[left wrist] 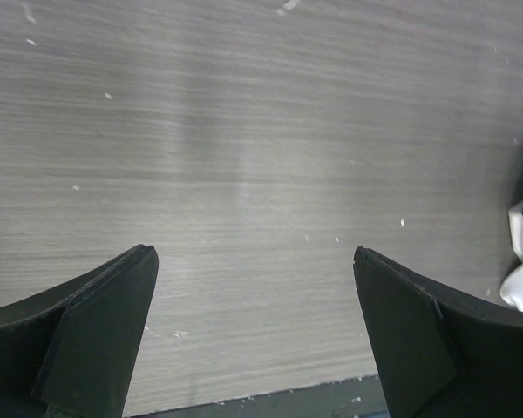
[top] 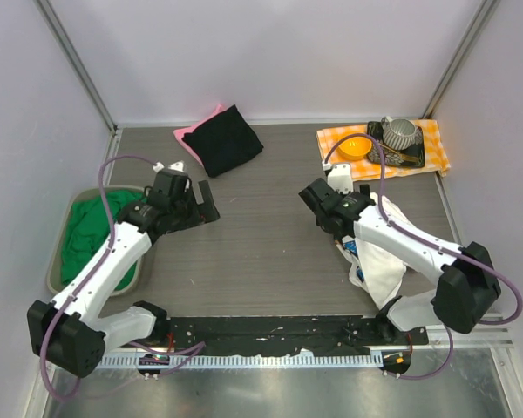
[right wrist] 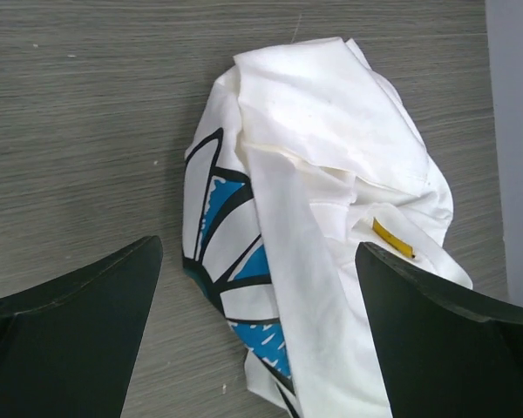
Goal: Fold and stack the t-shirts
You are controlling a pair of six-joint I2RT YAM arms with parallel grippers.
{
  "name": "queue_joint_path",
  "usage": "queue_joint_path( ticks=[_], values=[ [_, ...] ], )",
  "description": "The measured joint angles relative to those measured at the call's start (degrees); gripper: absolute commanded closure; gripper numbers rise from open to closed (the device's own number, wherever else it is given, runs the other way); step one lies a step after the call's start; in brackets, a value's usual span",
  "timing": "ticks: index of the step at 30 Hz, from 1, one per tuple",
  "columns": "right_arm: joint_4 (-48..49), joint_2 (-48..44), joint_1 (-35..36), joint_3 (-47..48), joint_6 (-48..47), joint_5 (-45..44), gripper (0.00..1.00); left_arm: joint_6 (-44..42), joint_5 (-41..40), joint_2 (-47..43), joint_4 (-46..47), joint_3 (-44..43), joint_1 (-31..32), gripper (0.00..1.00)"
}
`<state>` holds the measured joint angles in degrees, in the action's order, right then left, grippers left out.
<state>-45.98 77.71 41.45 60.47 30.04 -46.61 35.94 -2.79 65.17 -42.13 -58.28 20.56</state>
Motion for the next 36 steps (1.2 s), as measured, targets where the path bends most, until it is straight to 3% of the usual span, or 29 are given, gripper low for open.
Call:
queue_joint_path(
  ticks=[6,9,10,12,15,16,23,27,31,36],
  values=[
    [-0.2,7.5,-4.3,0.0,-1.6,-1.6,0.09,2.3,-0.1,-2.8,2.2,4.4,7.9,0.00],
    [0.1,10.4,-7.3,0.0,-2.2,-1.6,0.23,2.7,0.1,-3.2,3.8,6.9,9.3,0.00],
    [0.3,10.9,-8.5,0.1,-2.4,-1.5,0.33,2.7,0.1,-3.3,4.1,7.6,9.3,0.00],
    [0.8,11.3,-10.3,0.1,-2.6,-1.3,0.44,2.6,0.0,-3.5,4.3,8.9,9.3,0.00],
    [1.4,11.8,-12.6,0.5,-2.5,-0.9,0.69,2.3,0.1,-4.1,4.7,10.3,9.3,0.00],
    [1.5,12.0,-13.0,0.7,-2.6,-0.7,0.99,2.1,0.0,-4.2,4.7,10.4,9.3,0.00],
    [2.1,12.9,-12.6,1.4,-0.9,1.8,0.99,1.1,0.0,-5.2,5.4,10.4,9.3,0.00],
    [-0.2,12.9,-8.7,5.1,-0.5,2.7,0.99,1.1,-0.2,-5.2,5.5,10.4,9.3,0.00],
    [-4.8,15.0,-0.5,20.9,-0.7,4.3,0.99,1.1,-0.6,-5.1,5.5,10.4,9.3,0.00],
    [-10.6,23.8,8.0,54.0,-3.9,7.3,0.99,1.1,-1.9,-4.6,5.4,10.4,9.3,0.00]
  ],
)
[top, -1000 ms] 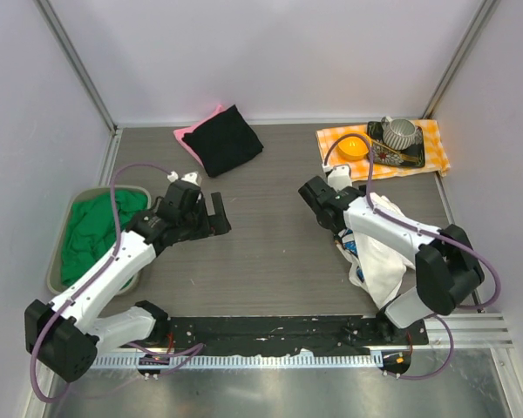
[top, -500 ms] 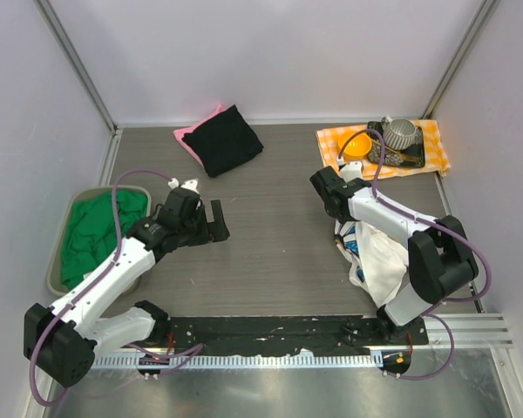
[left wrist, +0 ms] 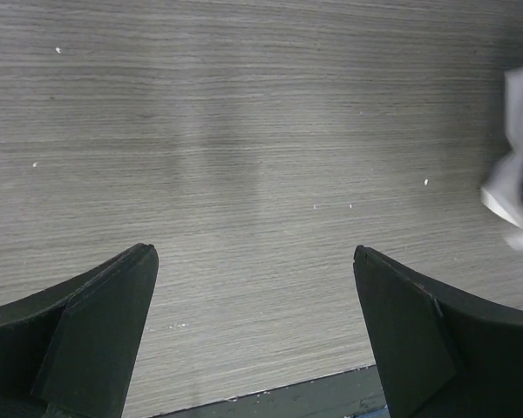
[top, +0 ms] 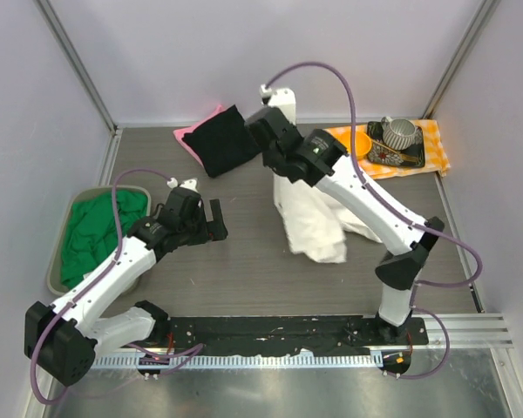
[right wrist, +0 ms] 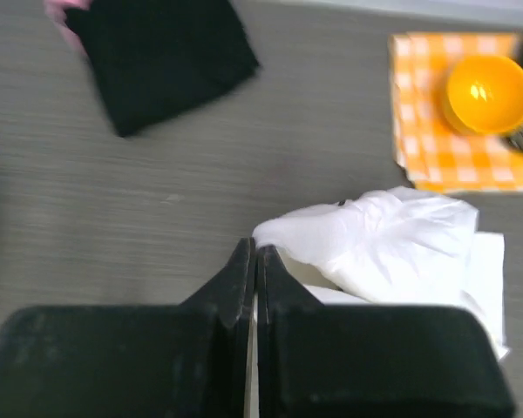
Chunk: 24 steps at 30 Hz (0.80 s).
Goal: Fold and stack the t-shirts
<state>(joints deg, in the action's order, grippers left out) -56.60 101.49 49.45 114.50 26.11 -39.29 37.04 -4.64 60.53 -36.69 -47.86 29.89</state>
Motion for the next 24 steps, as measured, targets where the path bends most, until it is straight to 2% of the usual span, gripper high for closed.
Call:
queue_joint_path(
  ticks=[4,6,7,8,9,12,16,17,18,19,20,24],
  values=[
    [-8.0,9.3,4.4,33.2,-3.0,0.0,0.99,0.0,-0.9,0.0,0.0,0.0,0.0,0.00],
    [-9.5,7.7,5.4,37.5,-3.5,-1.5,0.99,0.0,-1.5,0.0,-0.1,0.0,0.0,0.00],
    [-9.0,4.5,5.7,34.1,-3.5,-2.6,0.99,0.0,-1.9,0.0,-0.2,0.0,0.0,0.00],
    [-8.3,-3.7,5.8,23.0,-3.3,-4.2,0.99,0.0,-2.1,-0.1,-0.3,0.0,0.0,0.00],
    [-9.0,-5.4,5.8,20.8,-3.3,-4.4,0.99,0.0,-2.4,-0.2,-0.3,0.0,0.0,0.00],
    [-6.3,-20.2,5.5,-1.2,-1.2,-8.7,0.99,0.0,-2.8,-0.7,-0.4,0.0,0.0,0.00],
    [-6.7,-29.3,4.6,-17.6,3.3,-12.5,0.99,0.0,-2.9,-1.0,-0.4,0.0,0.0,0.00],
    [-6.9,-30.3,4.4,-21.0,4.7,-13.2,0.84,0.0,-2.9,-1.0,-0.4,0.0,0.0,0.00],
    [-7.3,-30.8,4.3,-23.9,5.9,-13.7,0.28,0.0,-2.9,-1.0,-0.4,0.0,0.0,0.00],
    [-7.9,-30.7,4.1,-26.7,7.2,-14.0,0.08,0.0,-2.9,-1.0,-0.4,0.0,0.0,0.00],
    [-8.3,-30.3,4.0,-29.4,8.8,-14.3,0.03,0.0,-2.9,-1.0,-0.4,0.0,0.0,0.00],
    [-10.8,-27.5,4.0,-32.2,11.6,-15.5,0.02,0.0,-2.9,-1.1,-0.4,0.0,0.0,0.00]
  ],
)
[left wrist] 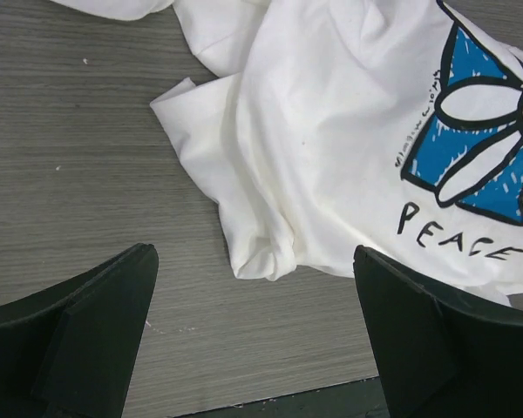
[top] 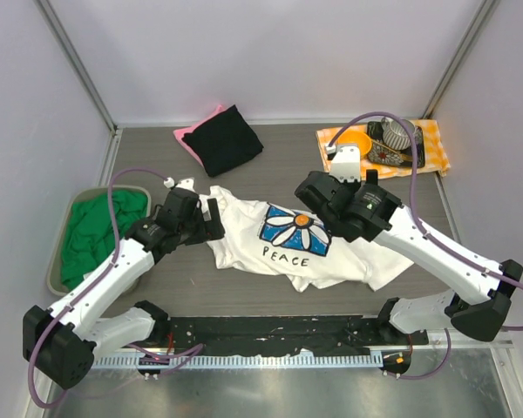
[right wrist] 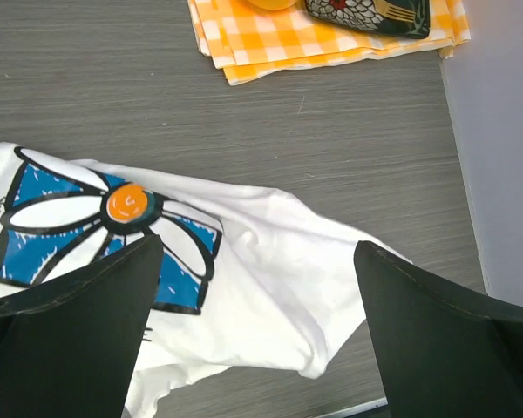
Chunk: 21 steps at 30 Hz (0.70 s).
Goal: Fold and stack the t-shirts
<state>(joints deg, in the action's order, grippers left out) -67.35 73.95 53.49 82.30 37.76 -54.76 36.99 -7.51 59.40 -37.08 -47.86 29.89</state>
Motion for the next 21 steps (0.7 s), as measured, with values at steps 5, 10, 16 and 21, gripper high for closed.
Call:
queue_joint_path(
  ticks=[5,10,16,21],
  values=[
    [1.0,0.2,0.0,0.8,0.5,-0.2,0.00,0.0,0.0,0.1,0.1,0.0,0.0,0.00],
    [8.2,1.4,-0.1,-2.3,-0.6,2.5,0.00,0.1,-0.1,4.5,0.8,-0.7,0.0,0.00],
    [16.4,7.1,-0.1,-10.4,-1.7,8.1,0.00,0.1,-2.4,18.9,1.8,-7.0,-0.1,0.00],
    [19.1,8.3,-0.1,-13.2,-2.1,9.9,0.00,0.9,-4.9,27.9,2.7,-12.1,-3.2,0.03]
  ],
)
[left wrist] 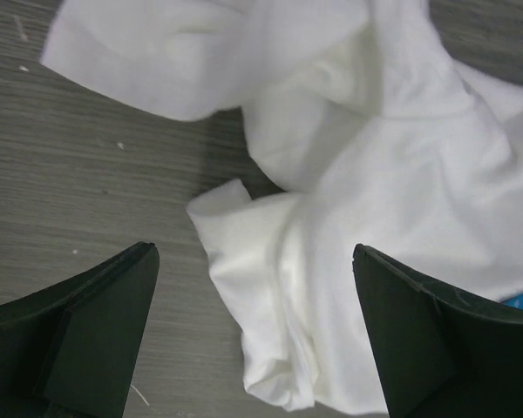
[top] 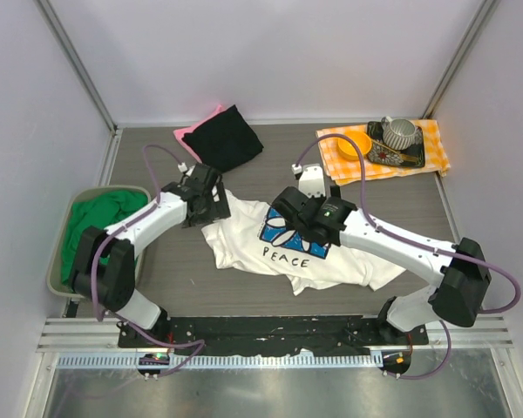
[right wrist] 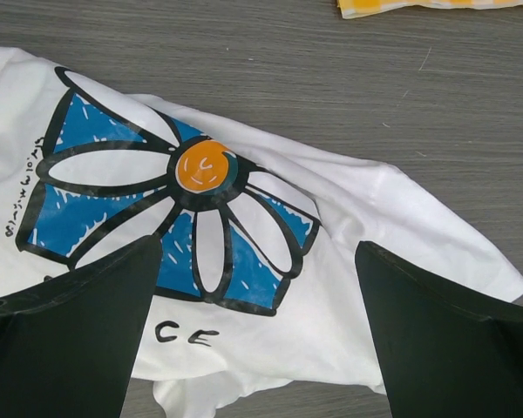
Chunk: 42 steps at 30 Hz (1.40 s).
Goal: Fold and stack the t-shirts
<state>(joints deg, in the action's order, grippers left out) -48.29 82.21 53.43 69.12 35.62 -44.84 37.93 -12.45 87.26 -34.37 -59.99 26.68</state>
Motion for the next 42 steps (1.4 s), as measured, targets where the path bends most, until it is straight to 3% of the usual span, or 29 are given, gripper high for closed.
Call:
queue_joint_path(
  ticks=[7,14,30,35,37,38,40,41,42],
  values=[
    [3.0,-2.9,0.0,-3.8,-1.3,0.0,0.00,2.2,-1.7,7.6,1.6,-3.1,-9.8,0.08],
    [4.2,-6.0,0.0,-6.3,-2.6,0.0,0.01,2.1,-2.9,17.6,3.4,-7.9,-11.3,0.11],
    [6.7,-8.0,0.0,-10.1,-4.1,0.0,0.00,11.8,-6.2,13.9,4.9,-6.0,-15.1,0.24],
    [6.8,-8.7,0.0,-11.5,-4.1,0.0,0.00,13.3,-6.2,15.4,5.2,-5.4,-15.9,0.41],
    [6.7,-8.9,0.0,-12.0,-4.1,0.0,0.00,13.5,-6.5,16.8,5.5,-5.2,-15.9,0.59],
    [6.7,-9.1,0.0,-12.2,-4.1,0.0,0.00,13.8,-6.7,16.9,5.7,-5.3,-15.9,0.72],
    [6.6,-9.7,0.0,-12.8,-4.0,0.0,0.00,14.1,-7.0,17.3,6.5,-5.5,-15.8,0.85],
    [6.4,-10.1,0.0,-13.0,-4.0,0.0,0.00,14.1,-7.0,17.6,7.1,-5.7,-15.9,1.00],
    [6.4,-10.5,0.0,-13.3,-4.0,0.0,0.01,14.1,-7.0,17.9,7.6,-5.9,-15.9,1.00]
  ],
)
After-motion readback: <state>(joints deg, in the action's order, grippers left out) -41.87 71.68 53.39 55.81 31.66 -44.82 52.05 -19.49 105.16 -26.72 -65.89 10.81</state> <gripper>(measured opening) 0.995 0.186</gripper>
